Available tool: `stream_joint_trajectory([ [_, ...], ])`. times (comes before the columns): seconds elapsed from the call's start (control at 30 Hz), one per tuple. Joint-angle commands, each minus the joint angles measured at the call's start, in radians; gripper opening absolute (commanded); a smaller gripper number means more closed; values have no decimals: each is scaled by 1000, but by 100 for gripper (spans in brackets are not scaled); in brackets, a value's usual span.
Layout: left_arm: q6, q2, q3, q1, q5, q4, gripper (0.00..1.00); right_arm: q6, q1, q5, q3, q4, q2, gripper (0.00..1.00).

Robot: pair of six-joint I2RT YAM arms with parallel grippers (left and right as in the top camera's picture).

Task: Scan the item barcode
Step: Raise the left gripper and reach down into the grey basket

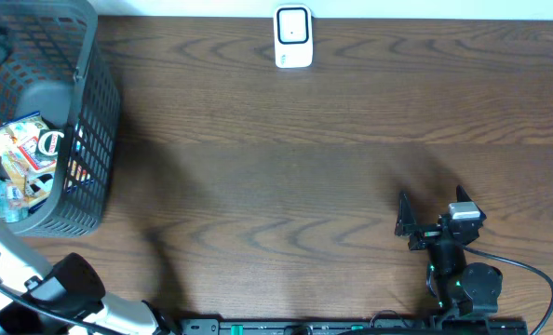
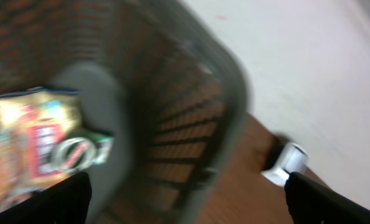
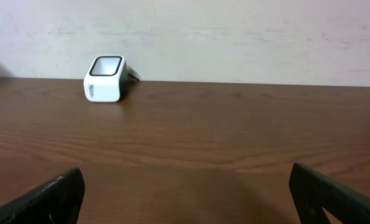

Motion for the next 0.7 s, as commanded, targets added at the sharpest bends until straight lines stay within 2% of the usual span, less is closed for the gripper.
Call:
stream_joint_trajectory([
  [0.0,-10,2,14,32,-196,-31,98,4,8,7,-1,-5,-5,99],
  [0.13,-9,10,-14,35,-363,-97,98,4,8,7,-1,-5,-5,99],
  [0.27,-9,31,-83,39,-428,-113,98,4,8,7,-1,-5,-5,99],
  [0.67,-27,142,-279,92,-430,-93,98,4,8,8,-1,-5,-5,99],
])
